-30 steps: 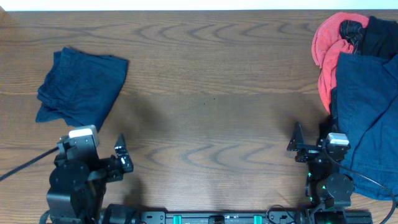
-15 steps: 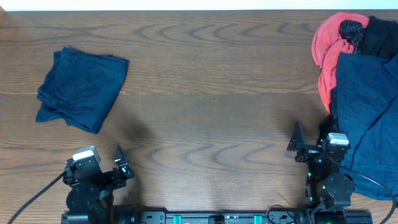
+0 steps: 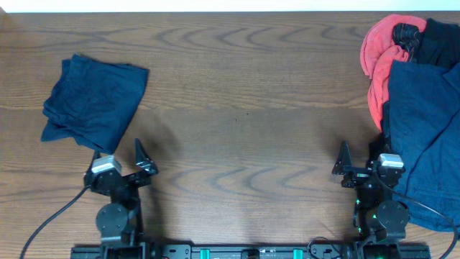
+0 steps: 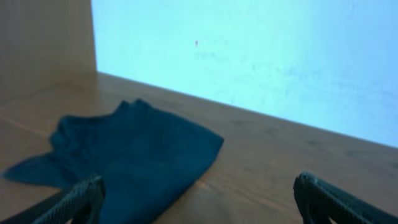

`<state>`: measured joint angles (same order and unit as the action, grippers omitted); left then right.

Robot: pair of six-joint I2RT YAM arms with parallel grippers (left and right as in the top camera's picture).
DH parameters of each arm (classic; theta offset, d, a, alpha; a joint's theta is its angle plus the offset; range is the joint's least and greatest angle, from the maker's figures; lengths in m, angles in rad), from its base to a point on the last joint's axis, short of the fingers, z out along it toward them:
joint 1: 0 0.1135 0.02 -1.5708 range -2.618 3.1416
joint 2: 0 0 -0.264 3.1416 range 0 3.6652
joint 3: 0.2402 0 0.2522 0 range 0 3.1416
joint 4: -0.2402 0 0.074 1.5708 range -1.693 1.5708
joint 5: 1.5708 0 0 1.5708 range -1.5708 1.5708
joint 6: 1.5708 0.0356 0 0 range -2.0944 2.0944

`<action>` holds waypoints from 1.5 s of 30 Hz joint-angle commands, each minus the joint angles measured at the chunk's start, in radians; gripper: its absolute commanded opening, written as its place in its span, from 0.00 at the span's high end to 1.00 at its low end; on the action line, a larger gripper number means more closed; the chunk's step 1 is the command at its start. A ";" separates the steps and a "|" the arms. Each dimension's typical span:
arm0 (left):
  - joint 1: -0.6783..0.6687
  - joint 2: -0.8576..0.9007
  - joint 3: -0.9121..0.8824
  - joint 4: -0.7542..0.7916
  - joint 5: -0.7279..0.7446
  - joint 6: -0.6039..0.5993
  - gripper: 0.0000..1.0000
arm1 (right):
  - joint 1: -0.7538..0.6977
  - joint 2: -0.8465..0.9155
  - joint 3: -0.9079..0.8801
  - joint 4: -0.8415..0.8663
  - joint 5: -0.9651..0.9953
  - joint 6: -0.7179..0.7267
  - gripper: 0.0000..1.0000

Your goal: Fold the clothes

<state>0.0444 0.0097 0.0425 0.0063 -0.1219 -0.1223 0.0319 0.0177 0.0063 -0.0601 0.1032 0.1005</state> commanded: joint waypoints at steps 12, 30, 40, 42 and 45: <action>0.004 -0.004 -0.038 -0.077 0.088 0.013 0.02 | -0.006 -0.002 0.000 -0.004 -0.003 -0.012 0.01; 0.004 -0.004 -0.038 -0.077 0.088 0.013 0.02 | -0.006 -0.002 0.000 -0.004 -0.003 -0.012 0.01; 0.004 -0.004 -0.038 -0.077 0.088 0.013 0.02 | -0.006 -0.002 0.000 -0.004 -0.003 -0.012 0.01; 0.004 -0.004 -0.038 -0.077 0.088 0.013 0.02 | -0.006 -0.002 0.000 -0.004 -0.003 -0.012 0.01; 0.004 -0.004 -0.038 -0.077 0.088 0.013 0.02 | -0.006 -0.002 0.000 -0.004 -0.003 -0.012 0.01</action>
<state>0.0444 0.0128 0.0250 -0.0322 -0.0322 -0.1223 0.0319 0.0185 0.0063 -0.0597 0.1028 0.1001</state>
